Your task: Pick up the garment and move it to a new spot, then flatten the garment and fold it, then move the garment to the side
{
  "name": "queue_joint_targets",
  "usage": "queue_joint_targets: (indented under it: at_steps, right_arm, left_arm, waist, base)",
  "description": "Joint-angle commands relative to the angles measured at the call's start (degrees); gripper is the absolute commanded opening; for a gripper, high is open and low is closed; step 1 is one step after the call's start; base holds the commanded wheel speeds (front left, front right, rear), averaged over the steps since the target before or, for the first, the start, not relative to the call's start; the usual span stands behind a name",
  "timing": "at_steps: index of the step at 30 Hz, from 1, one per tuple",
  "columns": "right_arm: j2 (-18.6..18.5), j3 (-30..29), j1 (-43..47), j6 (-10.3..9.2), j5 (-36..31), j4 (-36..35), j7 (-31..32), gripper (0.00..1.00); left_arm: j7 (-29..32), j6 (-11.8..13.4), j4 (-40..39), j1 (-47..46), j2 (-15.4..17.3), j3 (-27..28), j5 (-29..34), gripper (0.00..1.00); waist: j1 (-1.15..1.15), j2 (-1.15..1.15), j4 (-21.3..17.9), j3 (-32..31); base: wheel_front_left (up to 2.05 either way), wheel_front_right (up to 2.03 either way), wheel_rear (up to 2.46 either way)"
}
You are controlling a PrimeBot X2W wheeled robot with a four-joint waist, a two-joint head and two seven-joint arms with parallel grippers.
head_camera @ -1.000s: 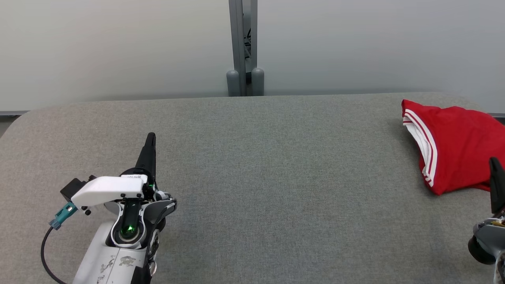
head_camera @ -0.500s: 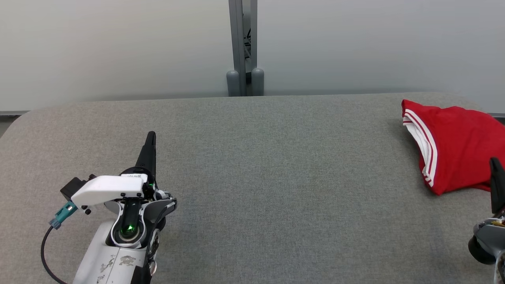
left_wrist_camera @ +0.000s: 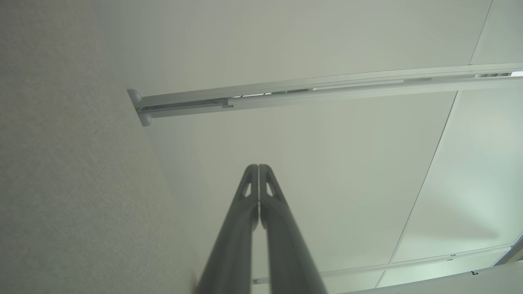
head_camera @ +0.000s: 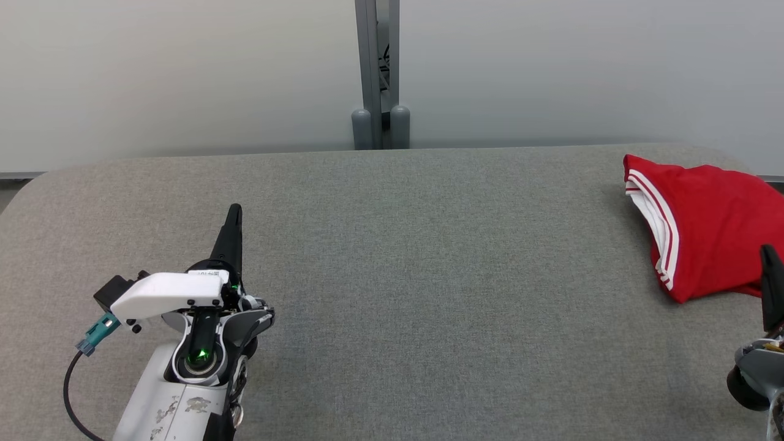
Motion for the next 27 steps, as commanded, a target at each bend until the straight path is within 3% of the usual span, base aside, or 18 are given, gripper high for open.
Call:
queue_joint_targets:
  at_steps: [1, 27]
  right_arm:
    - [-0.6, -0.1, -0.2, 0.02, 0.2, 0.0, 0.1, 0.0]
    - [-0.6, 0.0, -0.2, 0.02, 0.2, 0.0, 0.0, 0.0]
  left_arm:
    - [0.1, -0.2, 0.0, -0.4, 0.3, -0.1, -0.4, 0.0]
    - [0.1, -0.2, -0.1, -0.4, 0.3, -0.1, -0.4, 0.0]
  waist:
    - [0.0, 0.0, 0.0, 0.0]
    - [0.0, 0.0, 0.0, 0.0]
  base:
    - [0.0, 0.0, 0.0]
    - [0.0, 0.0, 0.0]
